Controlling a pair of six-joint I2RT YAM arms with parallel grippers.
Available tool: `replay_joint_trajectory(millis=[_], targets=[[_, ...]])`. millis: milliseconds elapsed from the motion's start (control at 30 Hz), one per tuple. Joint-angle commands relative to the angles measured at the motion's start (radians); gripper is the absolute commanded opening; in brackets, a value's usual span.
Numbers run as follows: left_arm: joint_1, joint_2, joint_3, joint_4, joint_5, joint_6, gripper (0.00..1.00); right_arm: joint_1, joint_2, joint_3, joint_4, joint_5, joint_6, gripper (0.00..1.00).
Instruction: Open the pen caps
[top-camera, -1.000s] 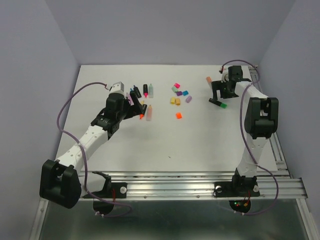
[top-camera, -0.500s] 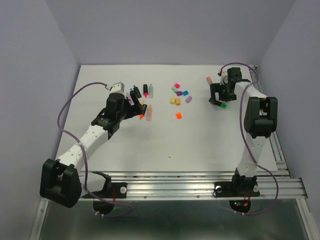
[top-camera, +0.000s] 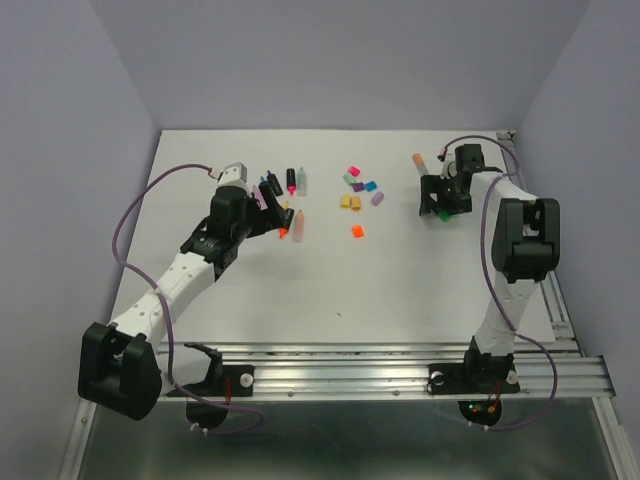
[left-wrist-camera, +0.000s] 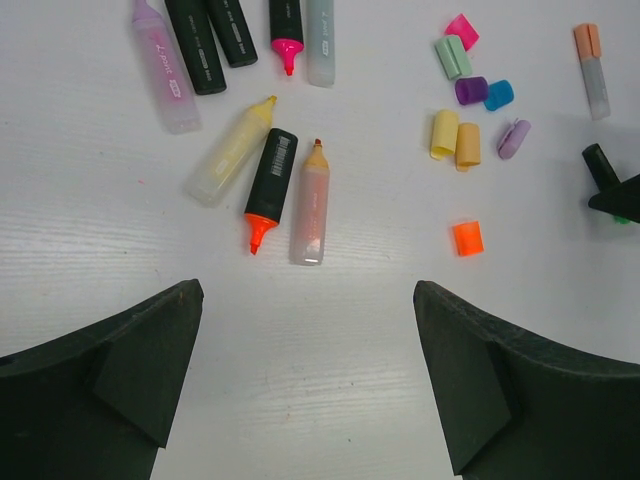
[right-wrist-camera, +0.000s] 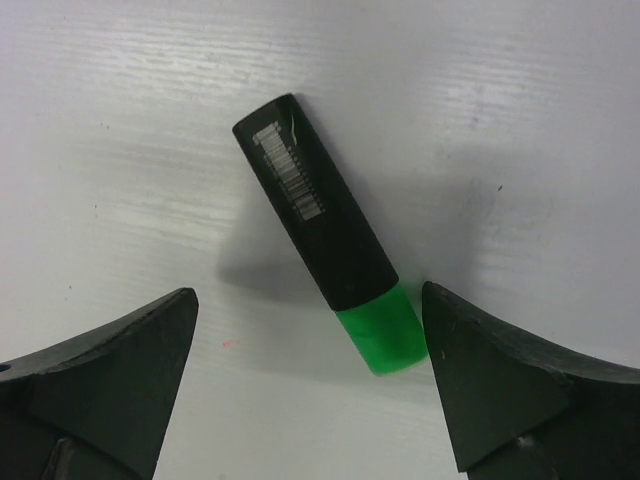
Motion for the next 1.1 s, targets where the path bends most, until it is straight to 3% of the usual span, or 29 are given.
replay_joint_trajectory(millis=[0, 133, 1067], targets=[[0.003, -0.036, -0.008, 0.049, -0.002, 0.01, 0.99, -0.009, -0.061, -0.067, -0.016, 0.048, 0.048, 0.97], [0.001, -0.034, -0.01, 0.052, 0.003, 0.01, 0.99, -0.008, -0.072, -0.106, -0.003, 0.074, 0.05, 0.91], [0.001, -0.059, -0.013, 0.04, -0.025, 0.022, 0.99, 0.023, -0.04, -0.152, 0.047, 0.103, -0.048, 0.77]])
